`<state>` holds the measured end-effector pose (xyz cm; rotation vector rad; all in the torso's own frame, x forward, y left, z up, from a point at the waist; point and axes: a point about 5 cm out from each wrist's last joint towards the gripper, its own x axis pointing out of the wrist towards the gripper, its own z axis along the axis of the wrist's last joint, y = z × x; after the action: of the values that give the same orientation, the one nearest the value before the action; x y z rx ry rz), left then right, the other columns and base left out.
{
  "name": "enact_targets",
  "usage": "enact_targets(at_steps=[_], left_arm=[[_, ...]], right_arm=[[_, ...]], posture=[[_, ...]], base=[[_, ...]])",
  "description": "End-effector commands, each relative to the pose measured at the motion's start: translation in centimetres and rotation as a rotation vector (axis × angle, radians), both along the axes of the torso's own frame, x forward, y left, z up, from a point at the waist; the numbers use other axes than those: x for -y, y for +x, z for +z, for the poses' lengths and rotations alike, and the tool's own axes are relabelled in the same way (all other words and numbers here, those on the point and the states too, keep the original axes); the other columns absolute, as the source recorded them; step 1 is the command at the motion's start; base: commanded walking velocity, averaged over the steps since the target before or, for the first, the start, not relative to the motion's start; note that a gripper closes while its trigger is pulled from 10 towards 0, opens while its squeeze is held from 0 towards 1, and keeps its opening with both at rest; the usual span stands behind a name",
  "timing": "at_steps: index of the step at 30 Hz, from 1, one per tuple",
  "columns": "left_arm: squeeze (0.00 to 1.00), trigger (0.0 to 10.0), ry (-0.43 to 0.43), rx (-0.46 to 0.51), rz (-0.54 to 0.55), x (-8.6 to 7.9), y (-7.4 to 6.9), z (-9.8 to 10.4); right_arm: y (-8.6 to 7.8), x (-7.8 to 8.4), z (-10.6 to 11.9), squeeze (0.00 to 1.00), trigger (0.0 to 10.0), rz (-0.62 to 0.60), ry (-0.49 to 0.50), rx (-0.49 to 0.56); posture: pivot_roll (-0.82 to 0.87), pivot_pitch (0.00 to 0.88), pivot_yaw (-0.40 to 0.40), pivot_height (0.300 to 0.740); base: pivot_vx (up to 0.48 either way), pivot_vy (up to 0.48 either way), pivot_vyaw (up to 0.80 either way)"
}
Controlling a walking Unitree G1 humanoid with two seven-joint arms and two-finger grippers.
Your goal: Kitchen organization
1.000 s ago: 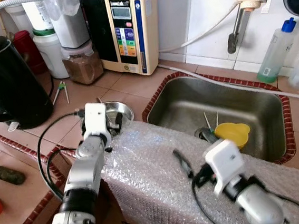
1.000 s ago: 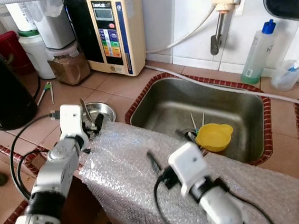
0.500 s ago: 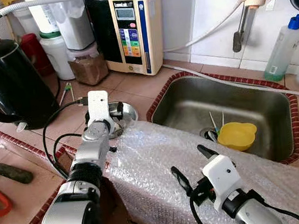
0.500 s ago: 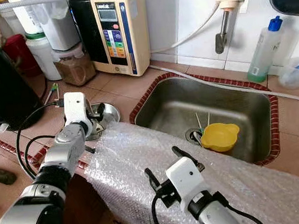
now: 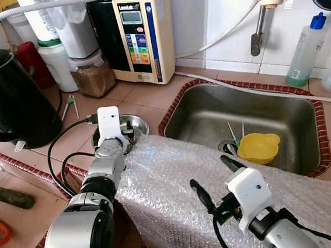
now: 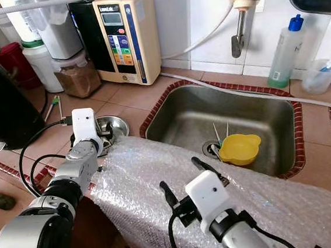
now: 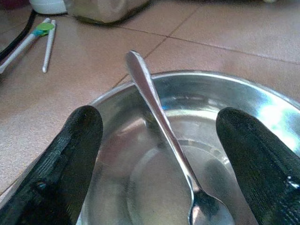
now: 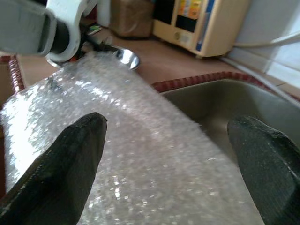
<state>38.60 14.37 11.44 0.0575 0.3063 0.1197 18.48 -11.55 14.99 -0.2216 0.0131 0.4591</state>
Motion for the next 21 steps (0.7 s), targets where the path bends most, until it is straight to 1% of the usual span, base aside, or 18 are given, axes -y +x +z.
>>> enact_targets(at_steps=[1, 3, 4, 6, 7, 10, 11, 12, 13, 14, 15, 16, 18, 19, 21], left_arm=[[0.0, 10.0, 0.036, -0.009, 0.012, -0.4, 0.2, 0.3], [0.0, 10.0, 0.044, -0.033, 0.014, -0.5, 0.0, -0.2], [0.0, 10.0, 0.04, -0.061, 0.015, -0.5, -0.2, -0.8], [0.0, 10.0, 0.038, -0.07, 0.015, -0.5, -0.3, -0.9], [0.0, 10.0, 0.028, -0.096, 0.006, -0.1, -0.5, -1.3], [0.0, 10.0, 0.03, -0.108, -0.006, 0.4, -0.5, -1.4], [0.0, 8.1, 0.032, -0.111, -0.009, 0.6, -0.4, -1.4], [0.0, 8.1, 0.033, -0.114, -0.01, 0.8, -0.4, -1.3], [0.0, 4.3, 0.034, -0.114, -0.01, 0.9, -0.4, -1.3], [0.0, 2.5, 0.037, -0.112, -0.011, 0.9, -0.4, -1.3], [0.0, 0.3, 0.037, -0.113, -0.013, 1.1, -0.4, -1.3], [0.0, 0.0, 0.032, -0.116, -0.012, 1.1, -0.4, -1.3], [0.0, 0.0, 0.024, -0.122, -0.01, 1.2, -0.4, -1.4], [0.0, 0.0, 0.02, -0.125, -0.01, 1.2, -0.5, -1.4], [0.0, 0.0, 0.017, -0.13, -0.009, 1.2, -0.5, -1.5]], right_arm=[[-0.2, 0.1, 0.4, 0.22, 10.0, -0.01, 0.008, 0.004], [-0.4, 0.1, 0.4, 0.22, 10.0, -0.013, 0.001, 0.002], [-0.5, 0.2, 0.4, 0.22, 10.0, -0.018, -0.003, 0.0], [-0.5, 0.2, 0.4, 0.22, 10.0, -0.02, -0.004, -0.001], [-0.6, 0.3, 0.4, 0.22, 10.0, -0.024, -0.004, -0.004], [-0.8, 0.2, 0.4, 0.22, 10.0, -0.022, -0.01, -0.01], [-0.9, 0.2, 0.4, 0.22, 10.0, -0.02, -0.009, -0.011], [-0.9, 0.2, 0.5, 0.22, 10.0, -0.019, -0.008, -0.012], [-0.9, 0.1, 0.5, 0.22, 10.0, -0.014, -0.004, -0.012], [-1.0, 0.1, 0.6, 0.22, 10.0, -0.007, 0.002, -0.013], [-1.0, 0.0, 0.7, 0.22, 10.0, 0.003, 0.013, -0.01], [-1.1, -0.2, 1.0, 0.22, 10.0, 0.018, 0.041, -0.006], [-1.3, -0.4, 1.5, 0.2, 10.0, 0.042, 0.093, 0.005], [-1.3, -0.4, 2.0, 0.0, 10.0, 0.051, 0.127, 0.009], [-1.3, -0.5, 2.2, 0.0, 10.0, 0.065, 0.148, 0.007]], posture=[[-0.14, 0.0, 0.136, 0.74], [-0.15, 0.0, 0.139, 0.74], [-0.15, 0.0, 0.139, 0.74], [-0.15, 0.0, 0.139, 0.74], [-0.16, 0.0, 0.14, 0.74], [-0.16, 0.0, 0.14, 0.74], [-0.17, 0.0, 0.14, 0.74], [-0.17, 0.0, 0.139, 0.74], [-0.17, 0.0, 0.139, 0.74], [-0.17, 0.0, 0.139, 0.74], [-0.17, 0.0, 0.14, 0.74], [-0.17, 0.0, 0.14, 0.74], [-0.17, 0.002, 0.14, 0.74], [-0.17, 0.002, 0.14, 0.74], [-0.17, 0.003, 0.137, 0.74]], base=[[0.0, 0.0, 0.0], [0.0, 0.0, 0.0], [0.0, 0.0, 0.0], [0.0, 0.0, 0.0], [0.0, 0.0, 0.0], [0.0, 0.0, 0.0], [0.0, 0.0, 0.0], [0.0, 0.0, 0.0], [0.0, 0.0, 0.0], [0.0, 0.0, 0.0], [0.0, 0.0, 0.0], [0.0, 0.0, 0.0], [0.0, 0.0, 0.0], [0.0, 0.0, 0.0], [0.0, 0.0, 0.0]])
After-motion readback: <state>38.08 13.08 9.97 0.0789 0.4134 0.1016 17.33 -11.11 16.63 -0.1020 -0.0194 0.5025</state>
